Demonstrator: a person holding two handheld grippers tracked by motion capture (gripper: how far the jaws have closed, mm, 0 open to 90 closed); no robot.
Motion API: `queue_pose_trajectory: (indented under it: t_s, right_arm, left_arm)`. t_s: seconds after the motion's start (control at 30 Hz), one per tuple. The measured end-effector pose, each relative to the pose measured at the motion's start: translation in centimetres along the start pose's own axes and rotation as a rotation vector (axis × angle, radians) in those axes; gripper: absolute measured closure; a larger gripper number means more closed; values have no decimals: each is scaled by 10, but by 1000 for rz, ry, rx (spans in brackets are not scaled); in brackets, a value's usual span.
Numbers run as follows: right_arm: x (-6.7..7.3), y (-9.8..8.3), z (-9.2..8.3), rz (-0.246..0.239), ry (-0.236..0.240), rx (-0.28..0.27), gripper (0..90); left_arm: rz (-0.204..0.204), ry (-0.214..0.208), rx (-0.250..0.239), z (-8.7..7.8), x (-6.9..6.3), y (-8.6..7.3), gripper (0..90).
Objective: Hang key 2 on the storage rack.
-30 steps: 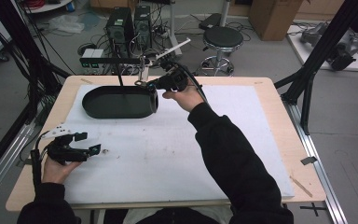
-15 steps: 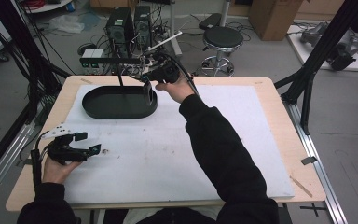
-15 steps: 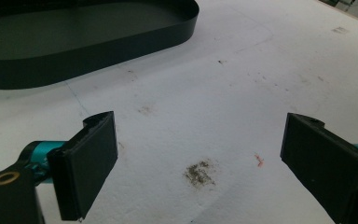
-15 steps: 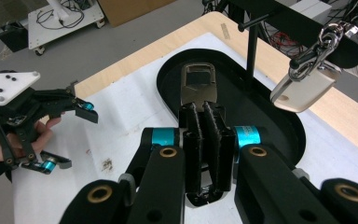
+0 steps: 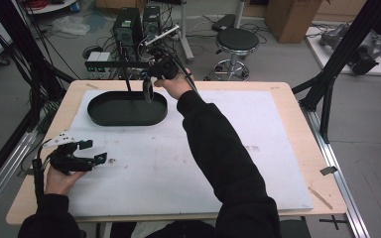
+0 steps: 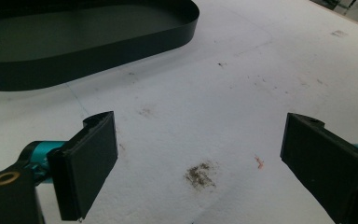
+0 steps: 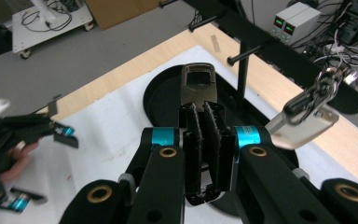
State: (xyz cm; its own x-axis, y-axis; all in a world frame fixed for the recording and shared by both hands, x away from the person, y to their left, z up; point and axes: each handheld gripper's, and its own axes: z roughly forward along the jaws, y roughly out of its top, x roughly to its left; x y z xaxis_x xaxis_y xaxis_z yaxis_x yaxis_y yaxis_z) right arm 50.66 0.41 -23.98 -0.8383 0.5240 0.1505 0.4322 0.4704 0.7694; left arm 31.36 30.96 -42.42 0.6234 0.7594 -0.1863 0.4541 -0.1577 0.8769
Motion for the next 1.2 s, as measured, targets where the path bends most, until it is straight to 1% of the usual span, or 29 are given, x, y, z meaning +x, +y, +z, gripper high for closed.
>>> queue_pose_trajectory:
  t_s: [0.1,0.17,0.2,0.23,0.3,0.33,0.4,0.47,0.53,0.57,0.77,0.83,0.9,0.97,1.0,1.1,1.2]
  right_arm:
    - [-3,4,10,-10,-29,19,861]
    - [-7,5,16,-9,-40,15,861]
    - [-8,4,18,0,-45,20,861]
    - [-11,4,21,-1,-56,11,861]
    - [-14,3,24,0,-63,-5,861]
    - [-14,3,26,-13,-69,-19,860]
    - [-12,4,30,-44,-72,-34,860]
    - [-10,4,33,-46,-70,-32,860]
    - [-9,4,38,-52,-81,-17,860]
    - [-8,3,41,-42,-86,-4,860]
    - [-4,1,54,-62,-141,17,860]
    - [-3,1,58,-74,-177,31,860]
    - [-3,0,62,-90,-196,30,859]
    - [1,0,65,-119,-247,39,859]
    - [2,-1,67,-124,-253,41,859]
    - [3,-1,71,-128,-266,39,858]
    - [2,-1,73,-120,-271,30,858]
  left_arm:
    - [-1,1,-1,0,0,0,113]
    - [-2,0,-2,1,0,0,113]
    - [-3,0,-4,1,0,0,113]
    - [-3,-1,-4,1,1,0,113]
    - [-4,-3,-6,1,1,0,113]
    - [-5,-3,-8,1,1,0,113]
    - [-7,-2,-8,1,1,0,113]
    - [-4,0,-8,0,1,0,113]
    - [-4,2,-10,0,1,0,113]
    - [-4,2,-10,0,1,0,113]
    - [-2,4,-19,-1,1,0,114]
    - [0,1,-20,-1,1,0,114]
    - [1,-3,-26,-1,1,1,114]
    - [1,-5,-32,0,1,1,114]
    - [-3,-5,-37,0,0,2,114]
    - [3,-3,-38,-1,1,2,114]
    - [-1,-2,-43,-1,1,2,113]
